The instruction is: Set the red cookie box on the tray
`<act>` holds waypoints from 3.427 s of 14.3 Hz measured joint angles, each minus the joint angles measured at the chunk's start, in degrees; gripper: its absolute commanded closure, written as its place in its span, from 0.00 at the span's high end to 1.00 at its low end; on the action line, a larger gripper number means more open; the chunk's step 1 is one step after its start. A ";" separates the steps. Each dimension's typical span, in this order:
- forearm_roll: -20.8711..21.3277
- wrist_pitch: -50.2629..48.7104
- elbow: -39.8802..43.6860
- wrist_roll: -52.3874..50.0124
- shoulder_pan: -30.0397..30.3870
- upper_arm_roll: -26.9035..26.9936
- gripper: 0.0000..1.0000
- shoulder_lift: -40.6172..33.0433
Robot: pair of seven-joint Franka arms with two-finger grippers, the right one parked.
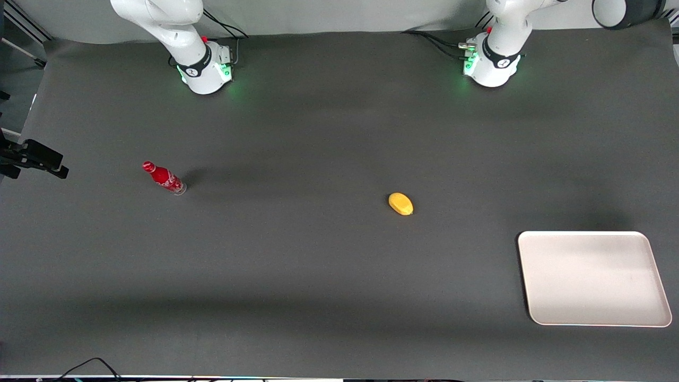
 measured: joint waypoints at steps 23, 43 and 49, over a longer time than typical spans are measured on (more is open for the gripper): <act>-5.83 26.39 6.59 0.65 1.06 -3.70 1.00 22.57; -5.43 -30.46 6.79 -13.86 -0.06 -9.64 1.00 -17.34; -5.14 -25.10 -19.01 -26.64 -0.73 -23.33 1.00 -35.59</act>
